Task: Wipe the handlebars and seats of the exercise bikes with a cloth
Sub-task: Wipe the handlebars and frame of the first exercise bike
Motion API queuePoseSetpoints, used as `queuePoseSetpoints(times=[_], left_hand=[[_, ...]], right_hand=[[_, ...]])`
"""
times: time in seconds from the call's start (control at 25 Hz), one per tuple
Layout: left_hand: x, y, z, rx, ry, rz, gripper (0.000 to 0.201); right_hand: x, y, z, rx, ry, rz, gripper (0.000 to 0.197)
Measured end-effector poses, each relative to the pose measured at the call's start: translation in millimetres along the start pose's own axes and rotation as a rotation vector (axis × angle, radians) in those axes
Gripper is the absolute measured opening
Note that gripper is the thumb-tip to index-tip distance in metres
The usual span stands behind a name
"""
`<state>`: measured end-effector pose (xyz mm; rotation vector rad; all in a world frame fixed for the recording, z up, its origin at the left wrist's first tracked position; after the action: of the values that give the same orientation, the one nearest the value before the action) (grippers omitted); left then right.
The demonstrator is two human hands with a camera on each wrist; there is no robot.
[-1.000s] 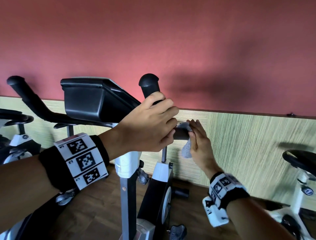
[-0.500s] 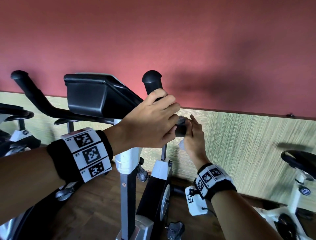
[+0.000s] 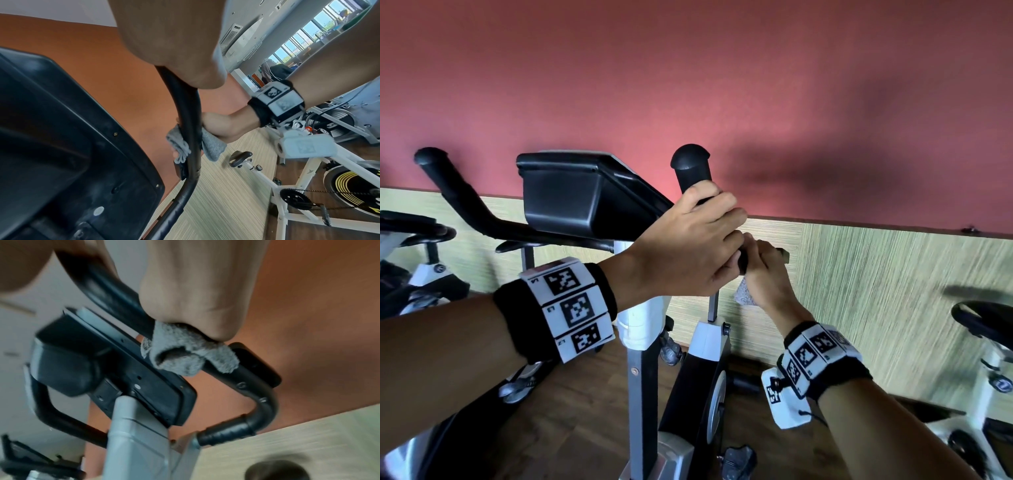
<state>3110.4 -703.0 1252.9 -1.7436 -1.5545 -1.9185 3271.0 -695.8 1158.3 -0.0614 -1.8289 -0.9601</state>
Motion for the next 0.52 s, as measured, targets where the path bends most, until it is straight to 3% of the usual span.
queuePoseSetpoints(times=[0.16, 0.28, 0.4, 0.52], left_hand=[[-2, 1, 0, -0.005, 0.032, -0.034, 0.027], [-1, 1, 0, 0.014, 0.027, -0.034, 0.029], [-3, 2, -4, 0.108, 0.015, -0.039, 0.030], [-4, 4, -8, 0.228, 0.006, -0.077, 0.026]], right_hand=[[19, -9, 12, 0.069, 0.043, -0.186, 0.039], [13, -3, 2, 0.092, 0.023, -0.063, 0.048], [6, -11, -6, -0.031, 0.065, 0.027, 0.049], [-4, -15, -4, -0.290, 0.200, 0.048, 0.052]])
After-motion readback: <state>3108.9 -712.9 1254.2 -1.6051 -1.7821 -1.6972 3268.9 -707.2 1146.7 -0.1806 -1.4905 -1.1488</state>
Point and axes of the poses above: each hand's wrist, its own y-axis towards the middle knuckle, its own z-axis out of the palm, x = y × z, the point moved 4 cm from there along y, towards the middle knuckle, and after that the axes turned 8 degrees about y, right-handed, at the moved point
